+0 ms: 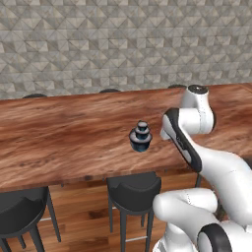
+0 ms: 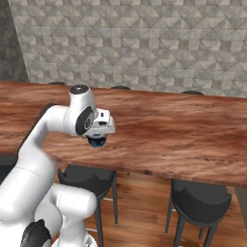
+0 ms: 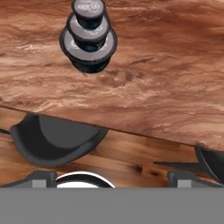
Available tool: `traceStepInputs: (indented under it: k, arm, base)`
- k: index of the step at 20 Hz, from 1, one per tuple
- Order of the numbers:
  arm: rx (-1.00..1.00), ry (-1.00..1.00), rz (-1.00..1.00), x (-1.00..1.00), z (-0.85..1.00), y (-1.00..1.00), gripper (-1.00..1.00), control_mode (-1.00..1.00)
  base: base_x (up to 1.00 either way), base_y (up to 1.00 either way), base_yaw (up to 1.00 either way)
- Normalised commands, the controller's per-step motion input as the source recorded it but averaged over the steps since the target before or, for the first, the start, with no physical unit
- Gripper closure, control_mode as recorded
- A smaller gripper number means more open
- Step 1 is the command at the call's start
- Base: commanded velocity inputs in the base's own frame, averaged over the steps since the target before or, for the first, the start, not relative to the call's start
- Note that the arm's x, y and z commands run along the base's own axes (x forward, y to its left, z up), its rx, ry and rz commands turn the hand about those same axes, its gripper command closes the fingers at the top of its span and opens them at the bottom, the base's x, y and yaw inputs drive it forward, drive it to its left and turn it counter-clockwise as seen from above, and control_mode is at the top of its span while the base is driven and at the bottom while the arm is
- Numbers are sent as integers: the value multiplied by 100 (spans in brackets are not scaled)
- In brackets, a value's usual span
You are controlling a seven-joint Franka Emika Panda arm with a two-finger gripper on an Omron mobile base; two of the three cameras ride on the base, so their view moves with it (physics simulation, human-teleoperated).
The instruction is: Stack the yogurt containers by placing the smaller containers on top of the larger containers.
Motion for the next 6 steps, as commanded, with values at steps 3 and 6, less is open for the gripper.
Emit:
traceStepInputs:
  k: [3,6]
  arm:
    - [4,0,-5,-49,11,-17,-100,-100]
    - [4,0,-5,-49,10,-15,-100,-100]
  base:
    - [0,0,0]
    - [0,0,0]
